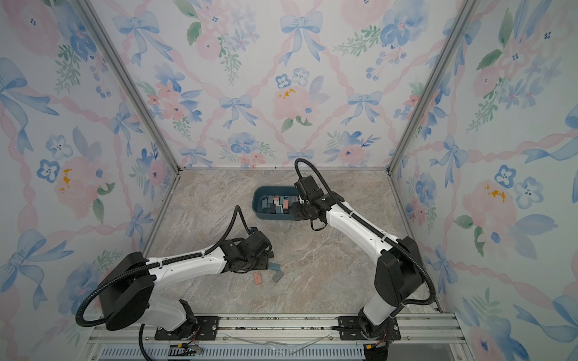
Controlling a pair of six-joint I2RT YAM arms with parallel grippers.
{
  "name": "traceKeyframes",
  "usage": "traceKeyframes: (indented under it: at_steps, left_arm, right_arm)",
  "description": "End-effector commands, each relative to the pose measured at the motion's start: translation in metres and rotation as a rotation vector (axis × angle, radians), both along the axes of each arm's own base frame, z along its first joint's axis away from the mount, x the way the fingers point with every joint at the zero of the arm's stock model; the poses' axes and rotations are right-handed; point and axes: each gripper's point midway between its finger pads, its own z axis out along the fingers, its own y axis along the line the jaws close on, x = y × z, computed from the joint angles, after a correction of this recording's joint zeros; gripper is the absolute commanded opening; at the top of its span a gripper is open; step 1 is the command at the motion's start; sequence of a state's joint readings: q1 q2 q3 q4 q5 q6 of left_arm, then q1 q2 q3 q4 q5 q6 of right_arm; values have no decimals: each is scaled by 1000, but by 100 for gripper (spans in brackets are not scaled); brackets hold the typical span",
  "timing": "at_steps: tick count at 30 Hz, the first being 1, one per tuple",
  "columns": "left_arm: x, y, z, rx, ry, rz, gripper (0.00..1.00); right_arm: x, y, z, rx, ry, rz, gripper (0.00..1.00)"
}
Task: Put the eraser in the storage box
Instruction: Pick up the eraser from the center of the board.
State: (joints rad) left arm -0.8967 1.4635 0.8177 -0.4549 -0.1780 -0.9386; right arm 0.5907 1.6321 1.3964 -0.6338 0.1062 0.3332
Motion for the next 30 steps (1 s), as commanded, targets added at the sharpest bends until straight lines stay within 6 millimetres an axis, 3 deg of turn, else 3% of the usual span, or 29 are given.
traceKeyframes:
  at_steps: [1,19,30]
  left_arm:
    - [-2,0,-2,-11,32,77,62]
    - [5,2,-22,-36,96,328,50]
    - [6,1,-29,-31,127,347,50]
  right_arm:
    - [0,-9,10,25,-33,-36,52]
    - [-13,-41,-1,29,-14,-101,52]
    - [-17,-50,-5,41,-8,-123,52]
